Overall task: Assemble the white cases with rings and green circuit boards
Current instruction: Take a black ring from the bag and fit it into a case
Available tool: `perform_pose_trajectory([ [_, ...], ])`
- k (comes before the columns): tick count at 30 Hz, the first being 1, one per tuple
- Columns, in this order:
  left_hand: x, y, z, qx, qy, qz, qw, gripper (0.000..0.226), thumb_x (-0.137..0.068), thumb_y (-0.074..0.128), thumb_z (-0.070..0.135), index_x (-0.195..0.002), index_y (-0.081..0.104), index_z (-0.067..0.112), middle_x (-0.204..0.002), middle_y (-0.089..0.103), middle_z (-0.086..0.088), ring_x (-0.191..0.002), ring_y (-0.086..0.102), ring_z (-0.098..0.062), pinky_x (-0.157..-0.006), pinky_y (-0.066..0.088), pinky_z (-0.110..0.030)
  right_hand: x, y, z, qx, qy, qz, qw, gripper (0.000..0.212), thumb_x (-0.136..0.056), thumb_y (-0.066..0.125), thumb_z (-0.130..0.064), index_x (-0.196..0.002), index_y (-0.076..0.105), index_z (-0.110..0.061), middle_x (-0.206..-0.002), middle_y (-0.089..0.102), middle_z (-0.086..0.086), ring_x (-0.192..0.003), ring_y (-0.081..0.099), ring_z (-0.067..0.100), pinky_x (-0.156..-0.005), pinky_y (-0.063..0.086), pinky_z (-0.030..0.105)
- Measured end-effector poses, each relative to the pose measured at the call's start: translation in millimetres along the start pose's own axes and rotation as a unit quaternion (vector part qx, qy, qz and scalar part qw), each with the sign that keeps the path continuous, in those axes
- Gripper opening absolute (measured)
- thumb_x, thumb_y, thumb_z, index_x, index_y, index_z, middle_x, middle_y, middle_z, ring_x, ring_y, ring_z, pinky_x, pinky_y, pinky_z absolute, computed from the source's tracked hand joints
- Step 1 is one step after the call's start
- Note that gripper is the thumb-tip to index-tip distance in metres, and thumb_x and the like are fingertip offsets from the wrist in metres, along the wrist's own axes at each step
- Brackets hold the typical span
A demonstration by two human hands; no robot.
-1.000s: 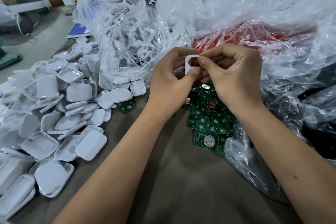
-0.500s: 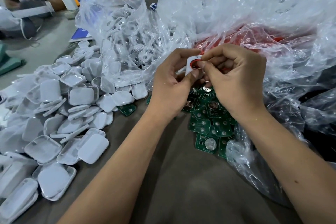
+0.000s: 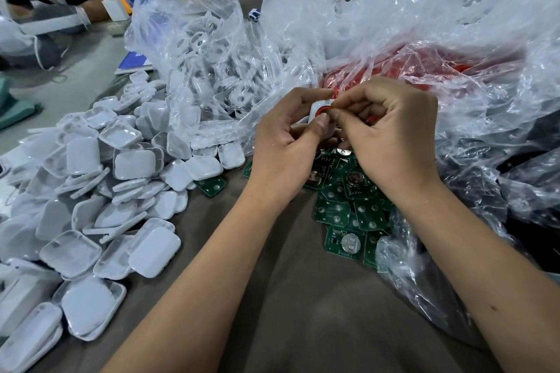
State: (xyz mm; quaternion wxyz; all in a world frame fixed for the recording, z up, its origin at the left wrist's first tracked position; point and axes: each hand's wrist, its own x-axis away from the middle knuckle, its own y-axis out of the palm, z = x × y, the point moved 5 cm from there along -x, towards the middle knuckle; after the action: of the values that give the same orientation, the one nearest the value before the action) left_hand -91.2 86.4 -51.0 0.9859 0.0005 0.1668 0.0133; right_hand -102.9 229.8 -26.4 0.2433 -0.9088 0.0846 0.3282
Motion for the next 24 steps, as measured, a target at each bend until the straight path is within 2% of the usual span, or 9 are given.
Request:
perform_pose_trajectory([
  [4, 0.2, 0.9, -2.9, 0.007, -0.007, -0.002, 1.000, 0.024, -0.099, 0.055, -0.008, -0.121, 0.063, 0.000, -0.111, 0.073, -0.018, -0.090, 0.077, -0.031, -0.082, 0.063, -0.048, 0.1, -0.7, 0.3, -0.004, 0.008, 0.002, 1.000, 0.007, -0.083, 0.084, -0.005, -0.083, 0.079, -0.009, -0.075, 0.072, 0.002, -0.065, 0.071, 0.020, -0.059, 0.061, 0.041],
  [8, -0.5, -1.5, -4.5, 0.008, -0.003, 0.001, 1.000, 0.022, -0.099, 0.057, -0.005, -0.119, 0.064, 0.001, -0.106, 0.075, -0.017, -0.090, 0.076, -0.032, -0.082, 0.062, -0.053, 0.3, -1.3, -1.0, 0.009, -0.003, 0.004, 1.000, 0.007, -0.083, 0.085, -0.005, -0.083, 0.079, -0.009, -0.076, 0.072, 0.001, -0.064, 0.069, 0.015, -0.059, 0.060, 0.038],
  [10, -1.1, -2.6, -5.5, 0.013, -0.006, 0.004, 1.000, 0.019, -0.101, 0.058, 0.002, -0.118, 0.066, 0.002, -0.106, 0.075, -0.016, -0.092, 0.075, -0.035, -0.083, 0.061, -0.055, -0.4, -1.7, -1.0, 0.015, -0.010, 0.000, 1.000, 0.007, -0.083, 0.085, -0.005, -0.082, 0.079, -0.008, -0.076, 0.072, 0.001, -0.064, 0.069, 0.012, -0.060, 0.060, 0.033],
  [14, -2.8, -3.8, -7.5, 0.014, -0.010, 0.010, 1.000, 0.019, -0.101, 0.058, 0.004, -0.116, 0.068, 0.005, -0.106, 0.076, -0.014, -0.094, 0.074, -0.037, -0.083, 0.061, -0.058, -0.8, -1.9, -0.2, 0.020, -0.025, -0.007, 0.999, 0.008, -0.082, 0.085, -0.005, -0.080, 0.078, -0.008, -0.075, 0.071, -0.001, -0.063, 0.068, 0.004, -0.060, 0.054, 0.014],
  [16, -3.2, -4.0, -8.6, 0.021, -0.013, 0.007, 1.000, 0.018, -0.101, 0.058, 0.003, -0.115, 0.068, 0.005, -0.107, 0.076, -0.013, -0.095, 0.074, -0.036, -0.082, 0.061, -0.058, -1.0, -0.9, 1.2, 0.014, -0.025, -0.013, 0.999, 0.009, -0.082, 0.085, -0.007, -0.081, 0.077, -0.009, -0.075, 0.071, -0.002, -0.064, 0.068, 0.005, -0.060, 0.056, 0.018],
  [18, -3.4, -4.1, -9.5, 0.031, -0.019, 0.004, 0.999, 0.017, -0.101, 0.058, 0.003, -0.114, 0.068, 0.006, -0.106, 0.076, -0.012, -0.095, 0.074, -0.038, -0.080, 0.061, -0.060, -2.1, -0.3, 5.9, 0.001, 0.002, -0.015, 1.000, 0.011, -0.082, 0.086, -0.009, -0.084, 0.076, -0.010, -0.075, 0.072, -0.003, -0.064, 0.069, 0.009, -0.060, 0.059, 0.026],
  [20, -4.3, -5.3, -10.0, 0.027, -0.024, 0.006, 0.999, 0.017, -0.101, 0.058, 0.005, -0.110, 0.070, 0.012, -0.103, 0.077, -0.009, -0.094, 0.074, -0.038, -0.078, 0.062, -0.059, -3.1, 1.0, 15.5, -0.061, 0.074, -0.034, 0.995, 0.015, -0.082, 0.087, -0.011, -0.086, 0.073, -0.010, -0.075, 0.073, 0.000, -0.062, 0.072, 0.013, -0.055, 0.061, 0.033],
  [24, -5.4, -7.3, -9.7, 0.042, -0.032, 0.002, 0.999, 0.016, -0.102, 0.057, 0.004, -0.108, 0.070, 0.012, -0.097, 0.078, -0.008, -0.079, 0.075, -0.028, -0.066, 0.063, -0.037, -0.8, 5.1, 28.1, -0.207, 0.192, -0.084, 0.956, 0.021, -0.082, 0.088, -0.011, -0.091, 0.071, -0.003, -0.073, 0.075, 0.012, -0.058, 0.075, 0.029, -0.048, 0.057, 0.029],
])
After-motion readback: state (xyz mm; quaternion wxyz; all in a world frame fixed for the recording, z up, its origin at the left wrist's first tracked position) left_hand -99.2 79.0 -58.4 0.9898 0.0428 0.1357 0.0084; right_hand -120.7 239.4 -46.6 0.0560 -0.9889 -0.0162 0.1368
